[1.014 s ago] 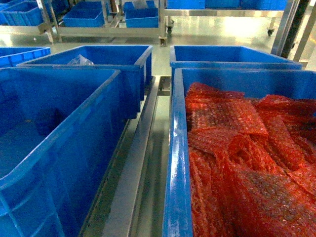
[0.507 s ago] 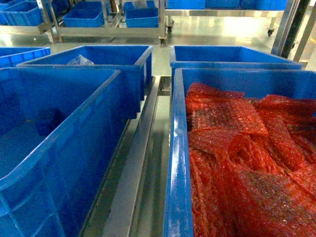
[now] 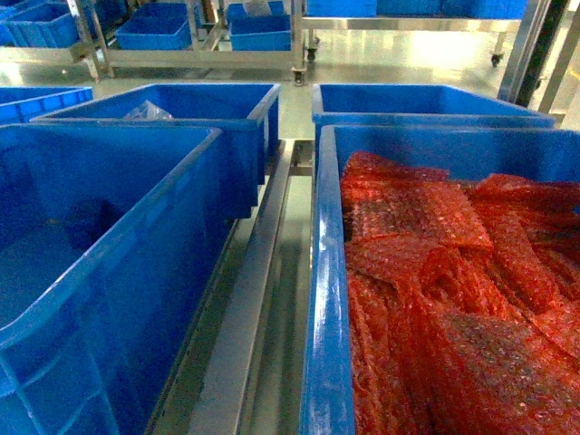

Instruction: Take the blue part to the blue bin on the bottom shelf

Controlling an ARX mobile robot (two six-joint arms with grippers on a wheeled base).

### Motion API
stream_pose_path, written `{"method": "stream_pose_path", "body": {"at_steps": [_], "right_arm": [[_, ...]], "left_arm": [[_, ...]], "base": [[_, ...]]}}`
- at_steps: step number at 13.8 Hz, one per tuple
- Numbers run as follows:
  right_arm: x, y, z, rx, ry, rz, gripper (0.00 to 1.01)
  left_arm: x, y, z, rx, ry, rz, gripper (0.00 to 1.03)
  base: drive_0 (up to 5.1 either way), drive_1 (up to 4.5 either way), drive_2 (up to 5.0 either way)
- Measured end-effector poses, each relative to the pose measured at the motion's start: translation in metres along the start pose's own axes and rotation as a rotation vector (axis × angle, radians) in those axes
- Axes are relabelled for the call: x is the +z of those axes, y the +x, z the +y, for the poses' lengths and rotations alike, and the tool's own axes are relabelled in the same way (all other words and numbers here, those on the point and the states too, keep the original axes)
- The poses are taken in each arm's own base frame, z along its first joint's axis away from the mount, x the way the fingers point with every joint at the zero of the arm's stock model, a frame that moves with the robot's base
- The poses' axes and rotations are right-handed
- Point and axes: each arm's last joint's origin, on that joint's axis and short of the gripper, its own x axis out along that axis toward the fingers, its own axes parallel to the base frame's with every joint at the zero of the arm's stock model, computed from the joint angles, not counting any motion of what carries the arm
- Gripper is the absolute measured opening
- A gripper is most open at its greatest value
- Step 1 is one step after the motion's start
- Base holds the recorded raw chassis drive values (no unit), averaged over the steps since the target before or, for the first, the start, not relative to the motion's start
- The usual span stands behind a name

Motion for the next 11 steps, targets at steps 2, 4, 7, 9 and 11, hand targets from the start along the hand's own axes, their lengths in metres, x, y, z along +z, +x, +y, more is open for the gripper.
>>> {"method": "stream_pose_path", "body": {"at_steps": [2, 4, 7, 9, 11], "right_arm": [[0.000, 0.000, 0.000, 0.000, 0.000, 0.000, 0.98], [0.000, 0.000, 0.000, 0.000, 0.000, 0.000, 0.98], [0.000, 0.000, 0.000, 0.000, 0.000, 0.000, 0.98], [0.000, 0.000, 0.000, 0.000, 0.000, 0.000, 0.98], [0.000, 0.000, 0.000, 0.000, 0.000, 0.000, 0.98]], "left_arm": [[0.000, -0.003, 0.000, 0.000, 0.000, 0.009, 0.02], [0.001, -0.007, 0.000, 0.000, 0.000, -0.001, 0.02], [0.001, -0.012, 0.000, 0.000, 0.000, 0.000, 0.02], [0.000, -0.015, 0.000, 0.000, 0.000, 0.003, 0.02], [0.000, -0.017, 0.000, 0.000, 0.000, 0.002, 0.02]], "base": [[0.0, 0.00, 0.0], [0.0, 0.00, 0.0], [0.0, 0.00, 0.0], [0.0, 0.00, 0.0], [0.0, 0.00, 0.0]]}}
